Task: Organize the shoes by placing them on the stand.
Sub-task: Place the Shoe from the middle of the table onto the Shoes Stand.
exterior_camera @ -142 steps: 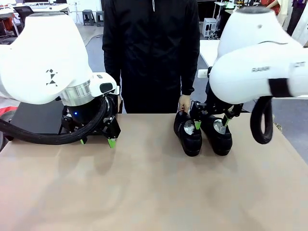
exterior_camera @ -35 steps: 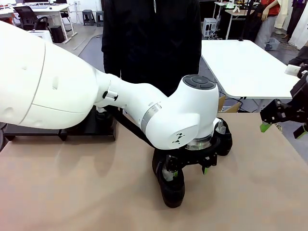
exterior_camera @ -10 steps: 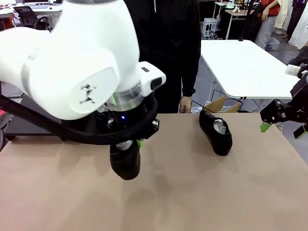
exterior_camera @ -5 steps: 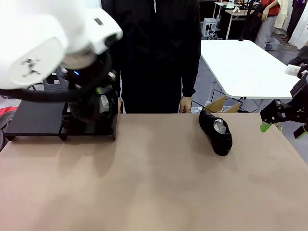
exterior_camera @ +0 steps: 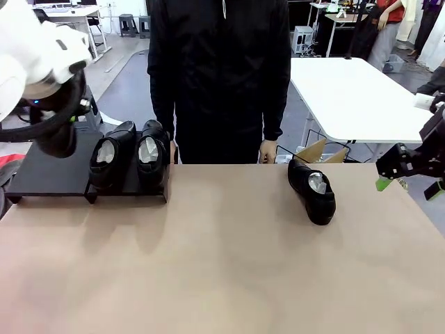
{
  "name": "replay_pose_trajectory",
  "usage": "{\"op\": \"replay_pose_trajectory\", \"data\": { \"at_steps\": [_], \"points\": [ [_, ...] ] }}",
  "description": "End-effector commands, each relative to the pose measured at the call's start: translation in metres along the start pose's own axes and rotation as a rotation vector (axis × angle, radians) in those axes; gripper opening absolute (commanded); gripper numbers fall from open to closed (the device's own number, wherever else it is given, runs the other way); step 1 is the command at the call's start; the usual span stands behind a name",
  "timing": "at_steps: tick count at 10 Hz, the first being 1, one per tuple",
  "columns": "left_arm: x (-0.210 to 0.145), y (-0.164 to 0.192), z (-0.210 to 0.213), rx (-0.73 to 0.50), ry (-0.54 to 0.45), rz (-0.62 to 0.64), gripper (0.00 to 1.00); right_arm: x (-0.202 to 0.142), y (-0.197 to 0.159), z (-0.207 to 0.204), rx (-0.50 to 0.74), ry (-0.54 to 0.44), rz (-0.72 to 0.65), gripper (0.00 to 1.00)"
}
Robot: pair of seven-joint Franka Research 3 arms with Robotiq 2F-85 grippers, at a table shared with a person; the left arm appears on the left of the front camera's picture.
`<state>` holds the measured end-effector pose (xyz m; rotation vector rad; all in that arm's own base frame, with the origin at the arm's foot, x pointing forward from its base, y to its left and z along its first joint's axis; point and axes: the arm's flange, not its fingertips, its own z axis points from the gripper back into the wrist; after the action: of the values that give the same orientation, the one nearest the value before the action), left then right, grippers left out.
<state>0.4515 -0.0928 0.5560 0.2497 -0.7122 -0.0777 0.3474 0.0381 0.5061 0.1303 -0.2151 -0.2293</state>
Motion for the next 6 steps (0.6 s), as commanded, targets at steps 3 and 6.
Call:
{"op": "replay_pose_trajectory", "data": {
  "at_steps": [3,6],
  "points": [
    [-0.003,0.011,-0.010,0.002,0.022,-0.003,0.00,0.000,-0.001,0.001,0.000,0.000,0.010,1.00],
    [-0.008,0.011,-0.008,0.023,0.064,0.043,0.00,0.000,-0.001,0.001,0.000,0.000,0.010,1.00]
  ]
}}
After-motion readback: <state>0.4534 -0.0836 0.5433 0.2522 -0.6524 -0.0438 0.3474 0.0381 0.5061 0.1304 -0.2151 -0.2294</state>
